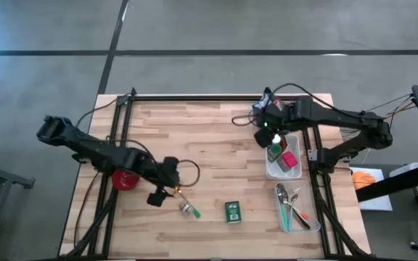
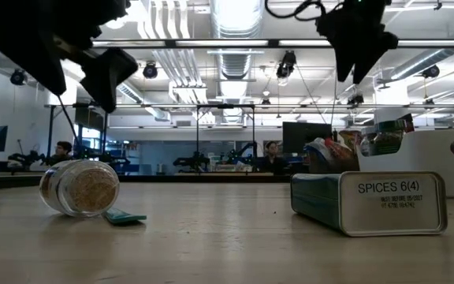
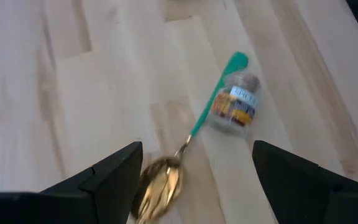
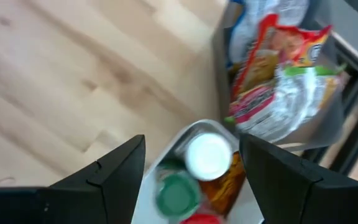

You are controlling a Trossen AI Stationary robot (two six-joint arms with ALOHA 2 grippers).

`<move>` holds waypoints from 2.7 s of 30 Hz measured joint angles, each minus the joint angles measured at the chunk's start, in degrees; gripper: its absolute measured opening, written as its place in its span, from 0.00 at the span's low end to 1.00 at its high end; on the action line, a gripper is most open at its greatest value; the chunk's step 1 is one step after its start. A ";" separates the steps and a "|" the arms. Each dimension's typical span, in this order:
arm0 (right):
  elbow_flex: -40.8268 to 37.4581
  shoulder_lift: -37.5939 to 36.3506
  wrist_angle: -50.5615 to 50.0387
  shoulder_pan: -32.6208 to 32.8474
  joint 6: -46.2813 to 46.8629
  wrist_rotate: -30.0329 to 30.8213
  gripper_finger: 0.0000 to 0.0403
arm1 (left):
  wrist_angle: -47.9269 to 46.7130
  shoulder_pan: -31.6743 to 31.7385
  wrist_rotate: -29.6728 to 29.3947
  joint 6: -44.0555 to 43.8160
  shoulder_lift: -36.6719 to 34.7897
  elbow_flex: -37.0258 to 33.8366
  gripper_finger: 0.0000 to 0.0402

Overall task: Pick & Place Food Item
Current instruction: Put the brown seasoning bottle into the white bin

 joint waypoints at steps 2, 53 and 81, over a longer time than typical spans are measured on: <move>-0.12 -0.27 0.00 2.97 1.88 -0.01 0.64 | 2.81 -0.69 0.06 0.16 2.37 0.02 0.77; 0.07 -5.86 -0.15 25.90 21.00 1.51 0.64 | 21.18 -7.07 0.68 -3.78 20.73 -3.29 0.43; 0.40 -3.62 48.67 31.79 -38.94 1.12 0.64 | 56.64 13.47 26.62 -52.67 -0.59 -0.70 0.43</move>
